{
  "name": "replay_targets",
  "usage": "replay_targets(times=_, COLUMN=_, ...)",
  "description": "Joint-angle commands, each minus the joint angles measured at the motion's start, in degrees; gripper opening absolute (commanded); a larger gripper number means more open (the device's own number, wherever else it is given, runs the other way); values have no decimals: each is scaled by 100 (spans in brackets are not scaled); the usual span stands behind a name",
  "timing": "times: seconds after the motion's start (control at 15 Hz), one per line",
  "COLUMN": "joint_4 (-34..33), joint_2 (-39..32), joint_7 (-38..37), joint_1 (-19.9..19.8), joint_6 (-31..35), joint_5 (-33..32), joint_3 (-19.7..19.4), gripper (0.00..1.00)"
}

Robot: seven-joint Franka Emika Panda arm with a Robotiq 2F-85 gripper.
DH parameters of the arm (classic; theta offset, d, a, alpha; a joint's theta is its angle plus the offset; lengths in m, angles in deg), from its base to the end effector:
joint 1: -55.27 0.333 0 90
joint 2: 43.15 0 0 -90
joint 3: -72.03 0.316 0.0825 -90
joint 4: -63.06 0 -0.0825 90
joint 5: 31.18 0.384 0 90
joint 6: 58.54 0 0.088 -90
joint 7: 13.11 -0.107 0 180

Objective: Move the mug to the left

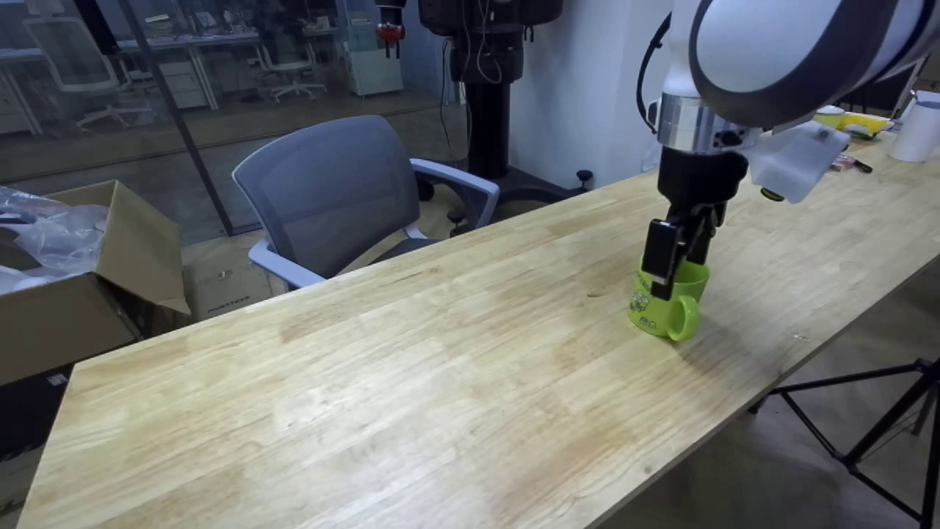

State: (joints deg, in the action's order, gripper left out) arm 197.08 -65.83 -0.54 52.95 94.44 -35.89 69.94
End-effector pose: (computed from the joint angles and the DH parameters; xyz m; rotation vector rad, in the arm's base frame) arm 0.5051 -0.0375 0.1603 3.0821 0.3392 -0.1111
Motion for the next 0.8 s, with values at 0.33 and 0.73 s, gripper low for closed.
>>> replay_targets(times=0.33, joint_4=-165, joint_2=-408, joint_7=-63, joint_1=-41, joint_6=502, joint_5=-195, joint_3=20, gripper=100)
replay_targets(times=0.73, joint_4=-84, joint_2=-528, joint_7=-30, joint_1=-86, joint_6=705, joint_5=-195, joint_3=31, gripper=45)
